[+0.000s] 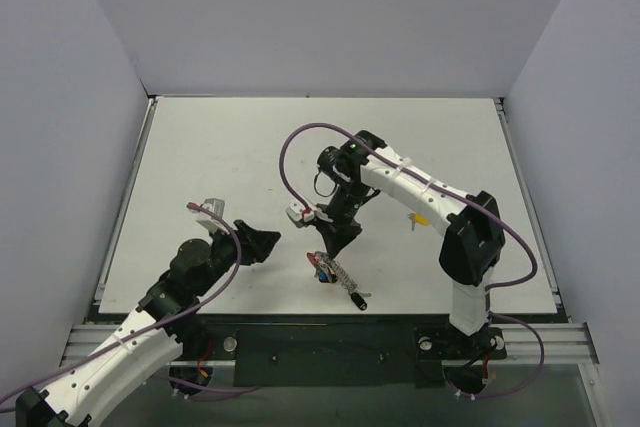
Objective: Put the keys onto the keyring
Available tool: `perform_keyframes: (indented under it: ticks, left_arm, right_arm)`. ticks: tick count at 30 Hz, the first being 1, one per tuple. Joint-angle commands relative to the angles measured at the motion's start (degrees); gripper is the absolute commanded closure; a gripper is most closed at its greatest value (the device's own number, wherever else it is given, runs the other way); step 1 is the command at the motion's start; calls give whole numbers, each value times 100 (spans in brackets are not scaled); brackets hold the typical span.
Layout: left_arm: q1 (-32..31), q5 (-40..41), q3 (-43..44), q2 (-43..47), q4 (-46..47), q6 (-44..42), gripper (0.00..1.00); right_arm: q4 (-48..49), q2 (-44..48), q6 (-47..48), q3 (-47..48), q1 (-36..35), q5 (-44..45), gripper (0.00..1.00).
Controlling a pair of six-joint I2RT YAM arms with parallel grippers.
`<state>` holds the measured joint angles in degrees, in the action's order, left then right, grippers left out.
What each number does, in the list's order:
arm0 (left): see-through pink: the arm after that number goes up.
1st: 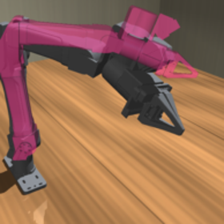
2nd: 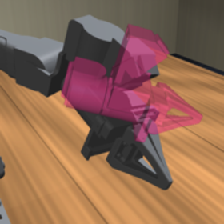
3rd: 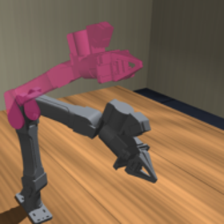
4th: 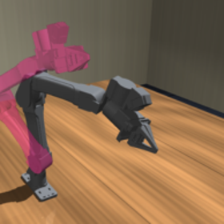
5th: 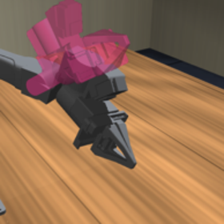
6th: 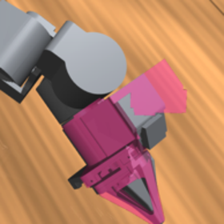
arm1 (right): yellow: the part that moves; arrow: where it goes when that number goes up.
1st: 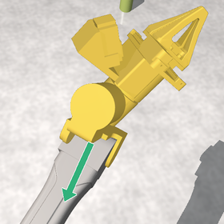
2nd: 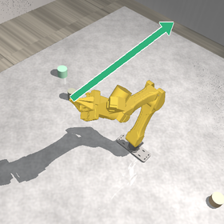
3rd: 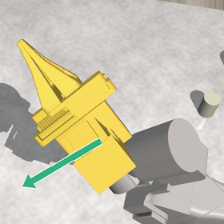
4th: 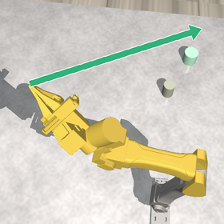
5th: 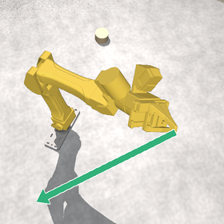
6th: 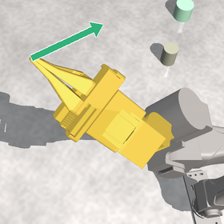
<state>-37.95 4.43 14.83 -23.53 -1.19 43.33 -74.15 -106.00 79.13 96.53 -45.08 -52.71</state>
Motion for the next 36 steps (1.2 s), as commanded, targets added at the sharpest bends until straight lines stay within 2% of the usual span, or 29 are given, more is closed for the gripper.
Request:
perform_keyframes:
  ticks: [1,14,23,28,32,36]
  left_arm:
    - [-63,-144,29,-248,339,114,28]
    - [-116,-390,-59,-678,742,149,28]
    - [-177,-689,55,-1662,1331,88,28]
    - [-186,-803,99,-2103,1534,70,28]
    - [-195,-794,117,-2217,1482,61,28]
    - [-195,-820,143,-2086,1219,88,28]
  right_arm:
    - [-1040,-403,50,410,139,-293,100]
    - [-408,-1397,-1284,841,1036,-267,96]
    - [497,-1512,-2593,692,993,15,94]
    - [1287,-1494,-3640,525,729,523,89]
    - [1526,-1538,-4309,542,641,788,85]
    - [1544,-846,-4495,245,676,806,77]
